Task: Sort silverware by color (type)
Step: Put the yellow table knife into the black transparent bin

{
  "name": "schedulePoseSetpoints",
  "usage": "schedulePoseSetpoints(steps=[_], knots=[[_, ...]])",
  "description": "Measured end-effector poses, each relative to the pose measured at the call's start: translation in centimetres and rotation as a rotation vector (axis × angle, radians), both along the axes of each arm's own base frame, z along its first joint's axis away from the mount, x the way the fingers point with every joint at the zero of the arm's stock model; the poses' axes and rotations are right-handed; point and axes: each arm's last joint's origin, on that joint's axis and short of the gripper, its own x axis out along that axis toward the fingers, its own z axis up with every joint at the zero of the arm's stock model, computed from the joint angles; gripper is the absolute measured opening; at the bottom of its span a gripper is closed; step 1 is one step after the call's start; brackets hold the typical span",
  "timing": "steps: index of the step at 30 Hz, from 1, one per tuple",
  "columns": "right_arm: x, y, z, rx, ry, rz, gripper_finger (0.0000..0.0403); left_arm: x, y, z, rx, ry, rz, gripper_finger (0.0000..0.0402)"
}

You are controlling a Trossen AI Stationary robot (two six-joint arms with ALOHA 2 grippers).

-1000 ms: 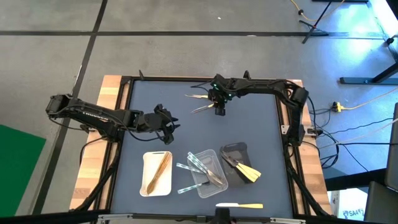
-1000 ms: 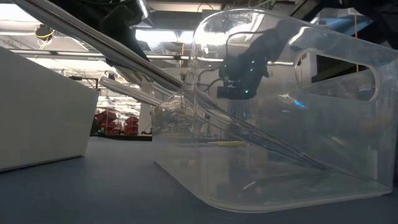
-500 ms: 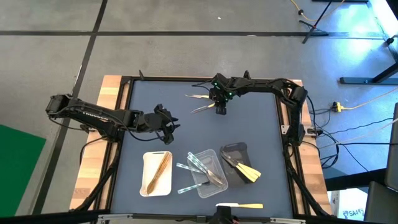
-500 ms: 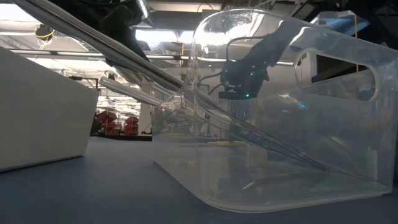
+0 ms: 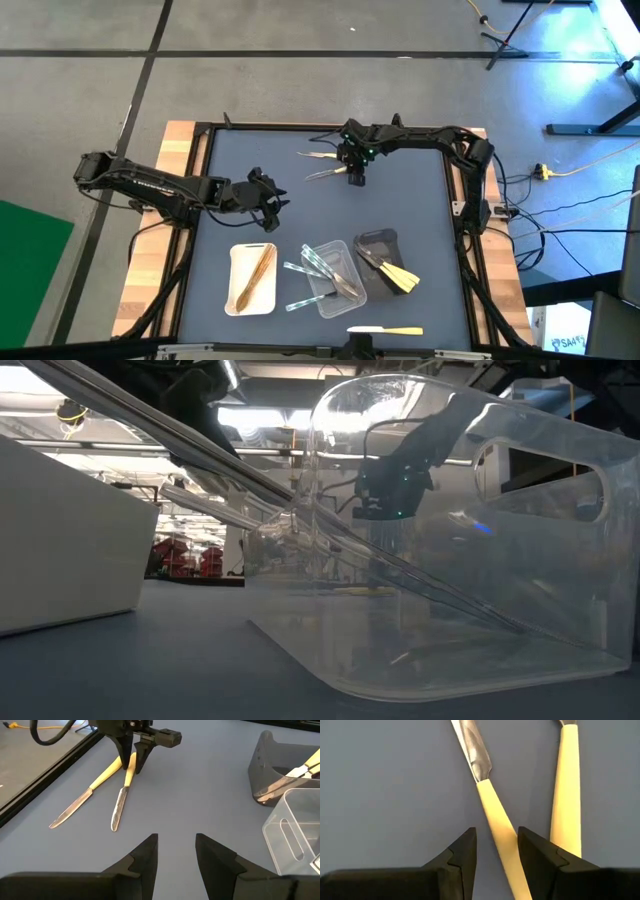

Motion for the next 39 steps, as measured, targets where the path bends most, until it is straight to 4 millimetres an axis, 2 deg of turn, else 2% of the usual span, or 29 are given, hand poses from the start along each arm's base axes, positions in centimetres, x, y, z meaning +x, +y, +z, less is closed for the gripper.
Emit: schedulePoseSetpoints(steps=[10,25,35,39], knots=[[0.0,0.1,-2.0,0.066,0.064,0.011,0.0131,0.0,0.0,0.0,0.0,0.0,0.001,0.0126],[0.0,0.1,-2.2,0.053,0.075,0.005,0.0127,0.0,0.0,0.0,0.001,0.002,0.0,0.0126],[0.0,0.2,-2.3,0.052,0.081,0.0,0.004,0.0,0.0,0.0,0.001,0.003,0.001,0.0126],[-0.1,0.2,-2.3,0.053,0.084,-0.003,0.0025,0.0,0.0,0.0,0.001,0.004,0.0,0.0126]])
